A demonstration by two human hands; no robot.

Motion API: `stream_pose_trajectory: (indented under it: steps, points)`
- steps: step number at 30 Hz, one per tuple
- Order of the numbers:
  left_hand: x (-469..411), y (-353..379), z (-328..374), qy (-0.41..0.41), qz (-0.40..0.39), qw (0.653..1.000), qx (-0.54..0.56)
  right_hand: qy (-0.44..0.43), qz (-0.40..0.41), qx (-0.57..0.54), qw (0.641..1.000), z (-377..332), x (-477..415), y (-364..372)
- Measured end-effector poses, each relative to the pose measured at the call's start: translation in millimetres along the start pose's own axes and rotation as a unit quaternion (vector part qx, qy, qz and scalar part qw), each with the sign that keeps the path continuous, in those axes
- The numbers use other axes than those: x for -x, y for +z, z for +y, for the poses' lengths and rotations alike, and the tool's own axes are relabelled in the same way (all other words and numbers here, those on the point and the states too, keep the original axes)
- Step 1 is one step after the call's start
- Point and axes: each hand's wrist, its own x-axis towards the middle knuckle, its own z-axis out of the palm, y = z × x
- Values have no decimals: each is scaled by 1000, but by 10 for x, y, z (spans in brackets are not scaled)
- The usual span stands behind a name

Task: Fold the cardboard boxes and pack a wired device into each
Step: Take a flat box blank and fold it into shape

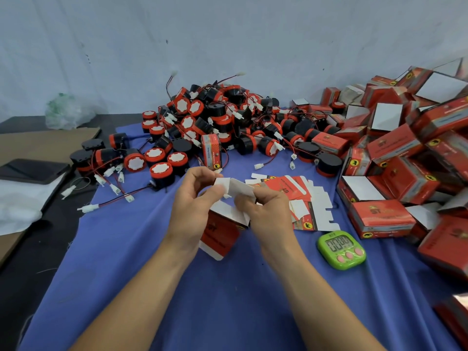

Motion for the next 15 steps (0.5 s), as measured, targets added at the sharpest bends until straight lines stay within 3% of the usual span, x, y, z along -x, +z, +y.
stream_pose_trajectory:
  steps: [4,7,10,15]
  points:
    - [-9,-98,-47,-4,-42,997,-72,31,-31,-14,999,5,31,24]
    - [-5,-71,-102,-59,-39,997,-13,6,-21,31,999,29,49,26]
    - [-36,-75,-128,-103,-42,992,54,18,-28,-14,999,14,28,-28]
    - [-52,-168,-176,-74,-51,996,16,122,-231,-45,964,-69,-5,-329]
